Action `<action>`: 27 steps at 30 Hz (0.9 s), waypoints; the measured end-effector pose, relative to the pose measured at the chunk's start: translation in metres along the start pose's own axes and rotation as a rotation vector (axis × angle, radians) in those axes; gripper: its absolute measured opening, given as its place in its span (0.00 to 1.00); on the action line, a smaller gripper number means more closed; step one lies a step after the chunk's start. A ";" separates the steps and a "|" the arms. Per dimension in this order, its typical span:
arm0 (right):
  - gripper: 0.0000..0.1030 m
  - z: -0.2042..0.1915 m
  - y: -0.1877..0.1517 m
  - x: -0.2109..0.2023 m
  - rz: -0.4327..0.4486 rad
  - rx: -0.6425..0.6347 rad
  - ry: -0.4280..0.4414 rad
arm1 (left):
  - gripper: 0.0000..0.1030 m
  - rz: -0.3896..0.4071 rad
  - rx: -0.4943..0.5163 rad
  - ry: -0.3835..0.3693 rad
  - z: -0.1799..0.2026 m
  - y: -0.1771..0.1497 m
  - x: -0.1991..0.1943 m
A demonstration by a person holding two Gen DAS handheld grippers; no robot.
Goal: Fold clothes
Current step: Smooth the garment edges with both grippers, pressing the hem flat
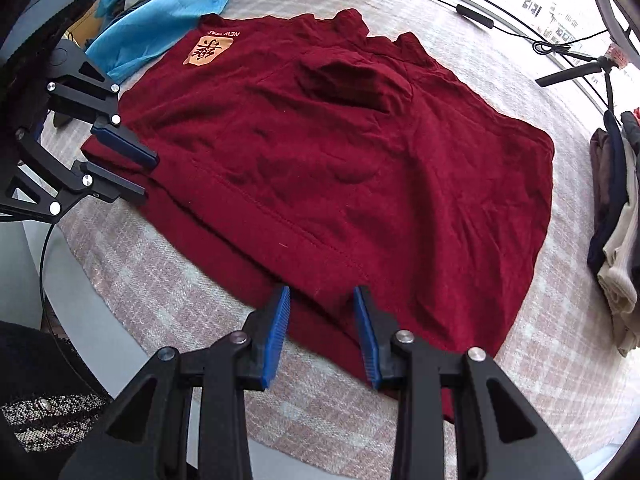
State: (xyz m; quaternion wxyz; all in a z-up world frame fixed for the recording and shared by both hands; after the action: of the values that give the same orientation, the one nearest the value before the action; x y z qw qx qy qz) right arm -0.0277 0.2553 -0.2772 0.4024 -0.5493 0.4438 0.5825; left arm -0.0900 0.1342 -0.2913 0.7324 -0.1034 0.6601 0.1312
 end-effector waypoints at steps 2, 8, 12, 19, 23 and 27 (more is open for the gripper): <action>0.32 0.002 0.002 0.000 0.002 -0.005 0.009 | 0.21 -0.005 -0.004 0.011 -0.002 -0.001 0.000; 0.27 0.008 0.002 -0.003 -0.003 -0.008 0.059 | 0.21 -0.015 -0.032 0.013 -0.009 -0.002 0.000; 0.16 0.010 0.002 -0.011 0.008 -0.005 0.094 | 0.10 -0.019 -0.041 -0.025 -0.011 -0.001 -0.003; 0.05 0.015 0.000 -0.019 0.025 0.001 0.102 | 0.00 -0.010 -0.045 -0.033 -0.008 0.001 -0.013; 0.04 0.010 -0.006 -0.028 0.020 -0.031 0.103 | 0.00 -0.002 -0.019 -0.034 0.003 -0.008 -0.027; 0.02 0.007 -0.011 -0.026 0.009 -0.036 0.081 | 0.00 -0.011 0.008 -0.050 0.012 -0.016 -0.030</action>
State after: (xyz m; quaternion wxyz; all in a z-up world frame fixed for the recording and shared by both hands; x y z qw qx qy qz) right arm -0.0178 0.2660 -0.2518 0.3715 -0.5777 0.4517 0.5693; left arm -0.0761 0.1212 -0.2608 0.7499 -0.1010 0.6413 0.1270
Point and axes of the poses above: each gripper's, at about its wrist camera, not at the fingertips, and x roughly the way its jaws point, z to its right, y to its top, the point moved 3 cm from there along x, roughly the way its jaws point, and after that the axes turned 11 degrees about -z, right-handed, at the moved point
